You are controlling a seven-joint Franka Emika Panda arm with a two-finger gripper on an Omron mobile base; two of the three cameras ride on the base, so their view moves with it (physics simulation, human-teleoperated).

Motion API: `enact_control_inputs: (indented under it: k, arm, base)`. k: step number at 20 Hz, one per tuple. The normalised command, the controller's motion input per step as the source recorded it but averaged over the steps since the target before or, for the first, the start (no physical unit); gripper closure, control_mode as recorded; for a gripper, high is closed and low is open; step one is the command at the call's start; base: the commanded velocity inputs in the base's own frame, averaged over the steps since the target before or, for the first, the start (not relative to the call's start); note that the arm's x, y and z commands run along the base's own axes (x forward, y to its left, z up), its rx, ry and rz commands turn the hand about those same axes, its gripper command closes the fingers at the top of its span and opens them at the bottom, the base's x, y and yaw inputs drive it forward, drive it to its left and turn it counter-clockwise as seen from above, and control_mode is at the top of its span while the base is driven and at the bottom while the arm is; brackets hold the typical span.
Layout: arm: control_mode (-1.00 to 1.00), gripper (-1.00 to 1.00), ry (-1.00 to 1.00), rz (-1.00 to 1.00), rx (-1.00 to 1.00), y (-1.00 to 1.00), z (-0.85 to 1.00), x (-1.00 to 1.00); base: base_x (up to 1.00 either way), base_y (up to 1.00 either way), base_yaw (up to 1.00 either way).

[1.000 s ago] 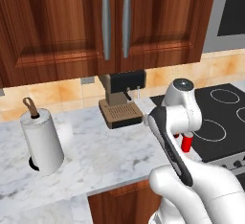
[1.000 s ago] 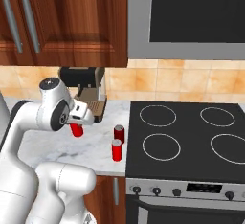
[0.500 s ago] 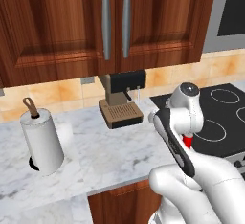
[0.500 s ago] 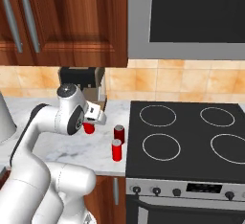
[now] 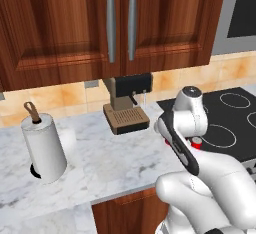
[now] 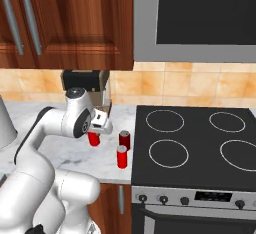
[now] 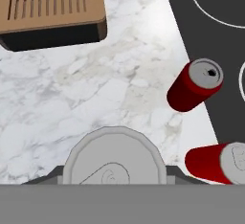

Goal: Four empty soda cans are scattered around the kitchen. Gather all the cans and cluster them next to the stove for recycling.

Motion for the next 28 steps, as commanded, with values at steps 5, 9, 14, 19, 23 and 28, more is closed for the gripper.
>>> enact_control_inputs:
  k: [5, 9, 14, 19, 23, 28]
  arm:
    - [-1.0, 1.0, 0.04, 0.02, 0.0, -0.06, -0.16, 0.12]
    - [-1.0, 1.0, 0.0, 0.04, 0.0, -0.07, 0.0, 0.23]
    - [-1.0, 1.0, -0.03, 0.02, 0.0, -0.15, -0.08, 0.14]
    - [-1.0, 1.0, -0.04, 0.0, 0.0, -0.04, 0.0, 0.01]
    - [-1.0, 1.0, -0.02, -0.03, 0.0, 0.0, -0.04, 0.0]
    - [-1.0, 1.0, -0.02, -0.07, 0.0, 0.0, -0.1, 0.0]
  base:
    - [0.0, 0.0, 0.0]
    - [0.0, 0.0, 0.0]
    - [0.0, 0.0, 0.0]
    - [0.0, 0.0, 0.0]
    - [0.0, 0.0, 0.0]
    - [0.0, 0.0, 0.0]
